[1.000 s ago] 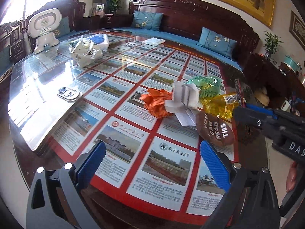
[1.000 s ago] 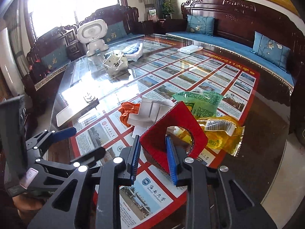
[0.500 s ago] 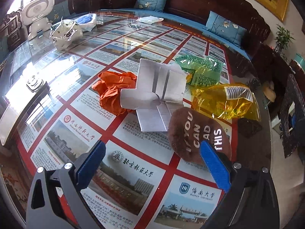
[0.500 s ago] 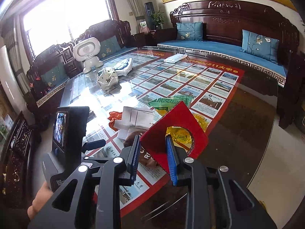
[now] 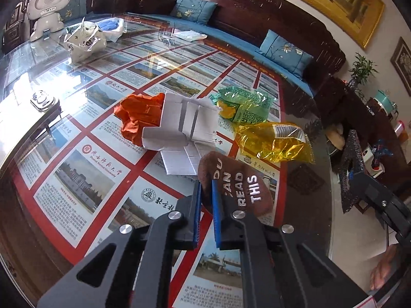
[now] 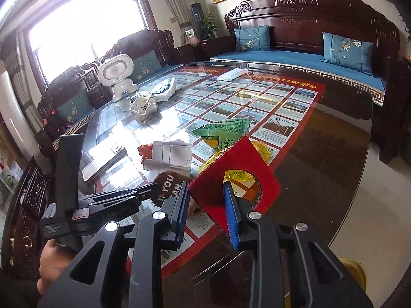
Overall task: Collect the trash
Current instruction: 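Grasp the red card with the right tool while the left tool grasps the brown round coaster, then carry the red card and brown coaster over the yellow bucket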
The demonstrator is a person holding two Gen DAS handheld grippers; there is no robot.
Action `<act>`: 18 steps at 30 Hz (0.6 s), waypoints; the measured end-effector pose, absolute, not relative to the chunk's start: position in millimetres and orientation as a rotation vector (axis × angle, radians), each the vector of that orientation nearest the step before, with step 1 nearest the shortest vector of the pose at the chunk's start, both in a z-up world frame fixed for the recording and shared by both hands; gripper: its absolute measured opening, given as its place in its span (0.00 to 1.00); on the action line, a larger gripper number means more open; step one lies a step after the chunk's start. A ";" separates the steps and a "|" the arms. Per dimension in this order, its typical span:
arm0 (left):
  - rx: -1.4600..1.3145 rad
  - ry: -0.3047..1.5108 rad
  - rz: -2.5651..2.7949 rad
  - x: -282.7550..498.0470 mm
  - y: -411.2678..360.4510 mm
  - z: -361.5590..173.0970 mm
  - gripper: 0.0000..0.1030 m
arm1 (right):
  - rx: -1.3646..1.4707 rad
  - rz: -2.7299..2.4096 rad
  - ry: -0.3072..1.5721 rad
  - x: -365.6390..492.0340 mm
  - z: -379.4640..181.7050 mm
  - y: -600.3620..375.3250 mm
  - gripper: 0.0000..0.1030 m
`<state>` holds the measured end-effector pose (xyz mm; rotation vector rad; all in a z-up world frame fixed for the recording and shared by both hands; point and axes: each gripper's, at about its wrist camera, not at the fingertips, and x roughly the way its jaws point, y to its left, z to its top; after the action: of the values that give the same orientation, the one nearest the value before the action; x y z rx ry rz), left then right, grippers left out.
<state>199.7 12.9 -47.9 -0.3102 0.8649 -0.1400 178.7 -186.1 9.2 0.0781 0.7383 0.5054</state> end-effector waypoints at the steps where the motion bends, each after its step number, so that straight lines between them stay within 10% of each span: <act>1: -0.304 0.845 -0.151 192.4 14.1 -42.8 0.09 | 0.076 0.503 0.736 177.6 9.6 -186.6 0.26; 18: -0.218 0.751 -0.287 149.7 -14.8 -3.6 0.04 | 0.083 0.454 0.709 136.3 20.1 -208.6 0.26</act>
<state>149.7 -14.8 -3.6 -0.2177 0.7511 -0.2870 136.3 -208.6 20.1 0.0825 0.7093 0.4545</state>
